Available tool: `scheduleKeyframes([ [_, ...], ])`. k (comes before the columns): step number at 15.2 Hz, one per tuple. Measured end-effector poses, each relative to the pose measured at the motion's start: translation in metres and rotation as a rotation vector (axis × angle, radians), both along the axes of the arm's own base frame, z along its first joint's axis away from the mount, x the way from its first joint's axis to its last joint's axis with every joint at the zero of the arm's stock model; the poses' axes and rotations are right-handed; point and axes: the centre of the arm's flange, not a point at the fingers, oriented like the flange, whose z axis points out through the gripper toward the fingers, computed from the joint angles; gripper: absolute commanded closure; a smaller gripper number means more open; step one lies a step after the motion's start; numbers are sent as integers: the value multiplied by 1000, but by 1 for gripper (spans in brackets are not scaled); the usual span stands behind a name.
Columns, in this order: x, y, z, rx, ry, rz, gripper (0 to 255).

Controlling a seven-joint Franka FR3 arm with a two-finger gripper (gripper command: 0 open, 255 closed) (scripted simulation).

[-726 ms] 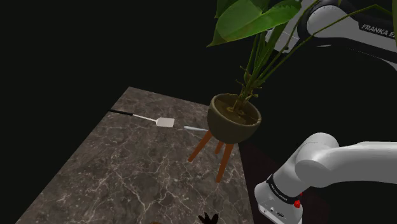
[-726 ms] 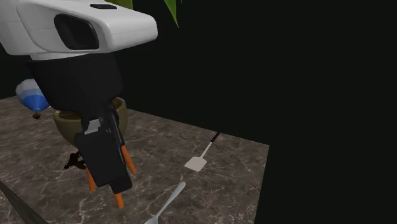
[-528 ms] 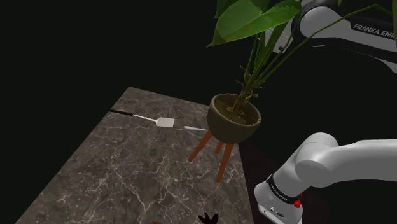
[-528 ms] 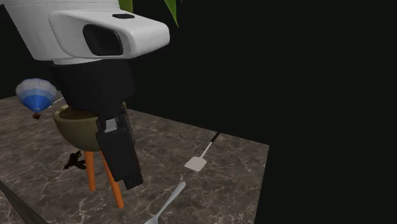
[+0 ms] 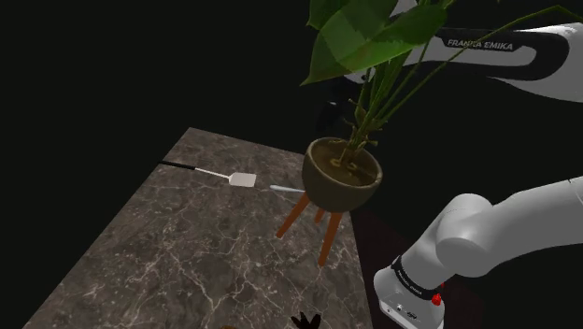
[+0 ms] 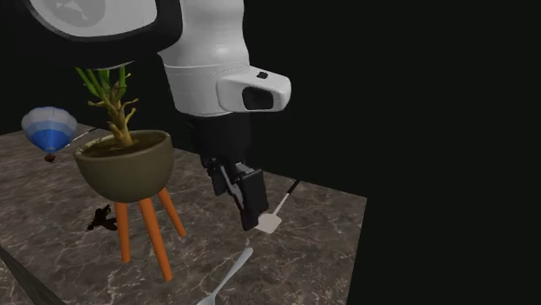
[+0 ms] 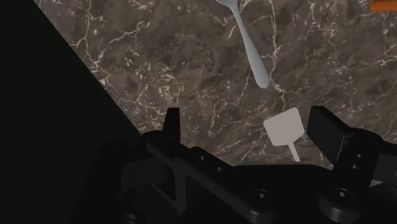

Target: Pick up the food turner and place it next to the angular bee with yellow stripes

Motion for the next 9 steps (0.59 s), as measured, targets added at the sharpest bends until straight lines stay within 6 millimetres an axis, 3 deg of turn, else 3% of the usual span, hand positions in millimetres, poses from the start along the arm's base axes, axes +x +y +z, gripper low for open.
scheduleKeyframes([
  [9,80,72,-53,-15,3,160,0],
])
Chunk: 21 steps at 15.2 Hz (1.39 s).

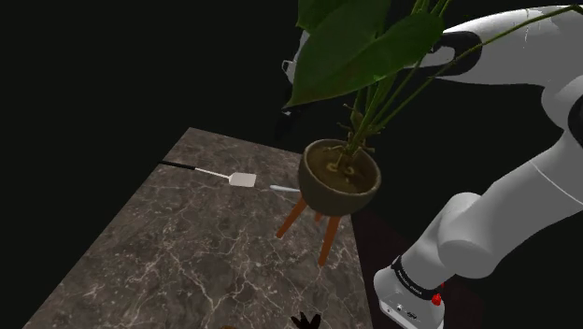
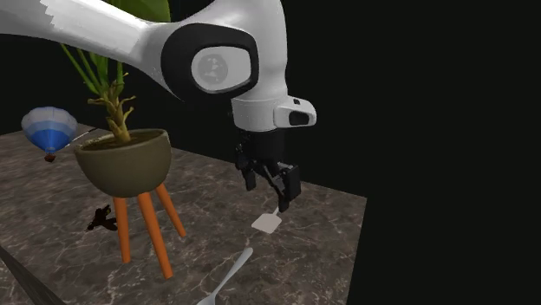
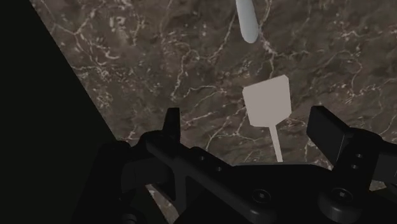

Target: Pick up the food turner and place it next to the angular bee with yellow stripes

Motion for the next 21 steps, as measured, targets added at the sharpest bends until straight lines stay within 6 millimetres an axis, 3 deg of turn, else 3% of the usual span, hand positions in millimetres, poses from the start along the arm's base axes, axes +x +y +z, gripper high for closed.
scheduleKeyframes([
  [10,76,92,-59,-16,4,177,0],
  [16,110,152,-97,-25,7,284,0],
  [21,119,167,-121,-27,7,304,0],
])
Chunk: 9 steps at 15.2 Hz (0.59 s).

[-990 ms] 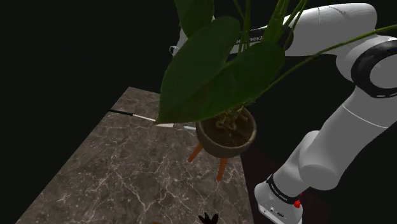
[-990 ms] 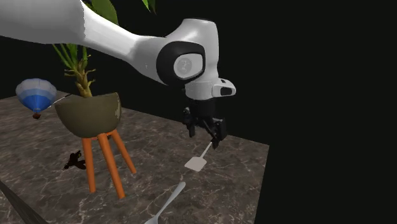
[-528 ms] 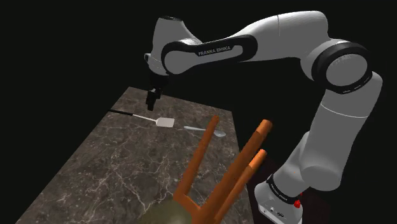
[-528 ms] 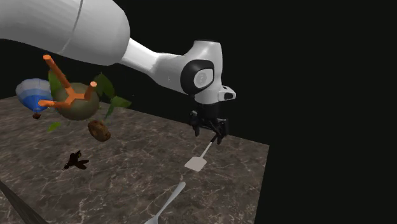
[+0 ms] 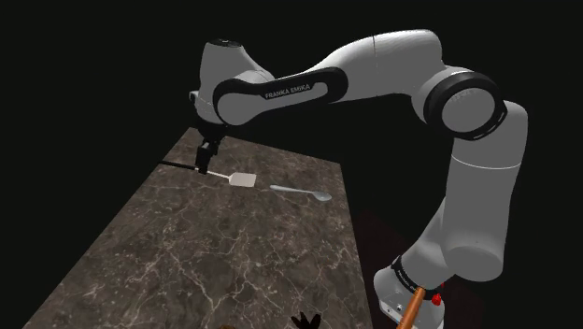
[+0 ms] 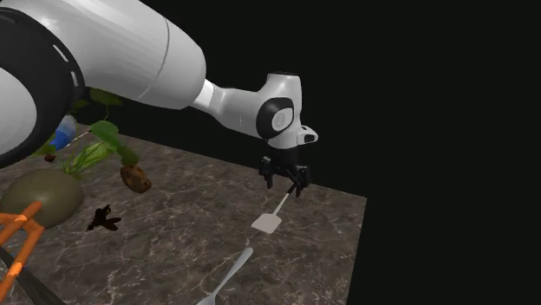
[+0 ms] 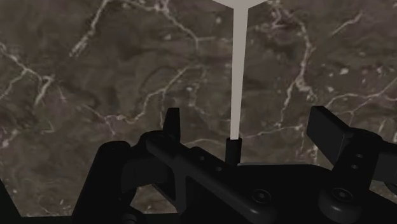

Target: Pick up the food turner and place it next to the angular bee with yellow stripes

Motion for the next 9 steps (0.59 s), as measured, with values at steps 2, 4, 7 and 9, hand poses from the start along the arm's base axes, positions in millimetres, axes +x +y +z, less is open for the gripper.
scheduleKeyframes([
  [2,0,1,-10,0,0,1,0],
  [4,2,1,-21,0,0,0,0],
  [7,2,1,-24,0,0,1,0],
  [9,2,1,-24,0,0,1,0],
])
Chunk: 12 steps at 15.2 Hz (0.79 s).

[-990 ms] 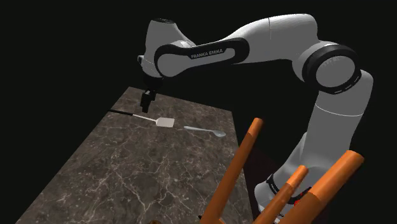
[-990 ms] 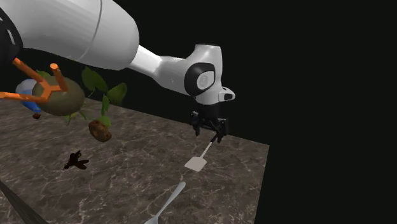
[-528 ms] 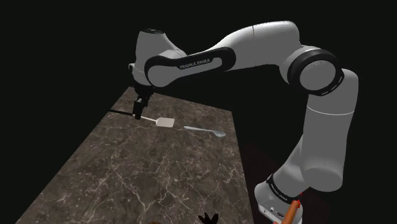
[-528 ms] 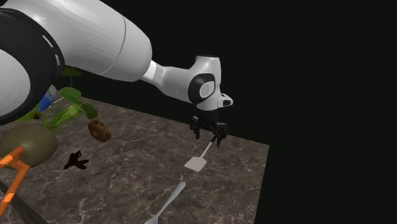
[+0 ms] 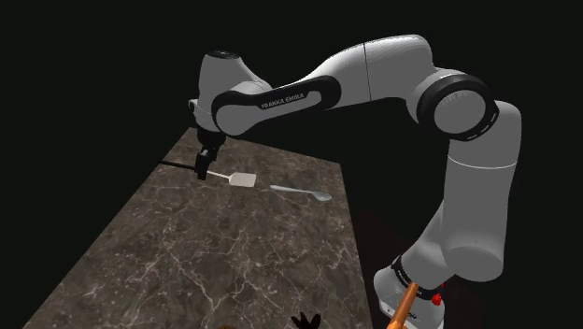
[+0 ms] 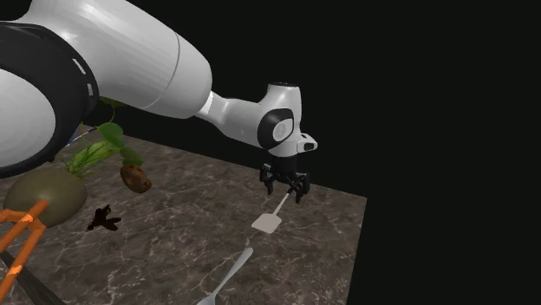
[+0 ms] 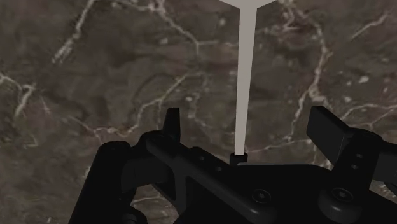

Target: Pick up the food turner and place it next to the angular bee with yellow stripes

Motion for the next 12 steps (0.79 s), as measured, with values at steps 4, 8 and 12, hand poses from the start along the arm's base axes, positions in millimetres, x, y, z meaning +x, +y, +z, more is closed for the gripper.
scheduleKeyframes([
  [4,0,0,0,0,0,0,255],
  [8,0,0,0,0,0,0,255],
  [12,0,0,0,0,0,0,255],
])
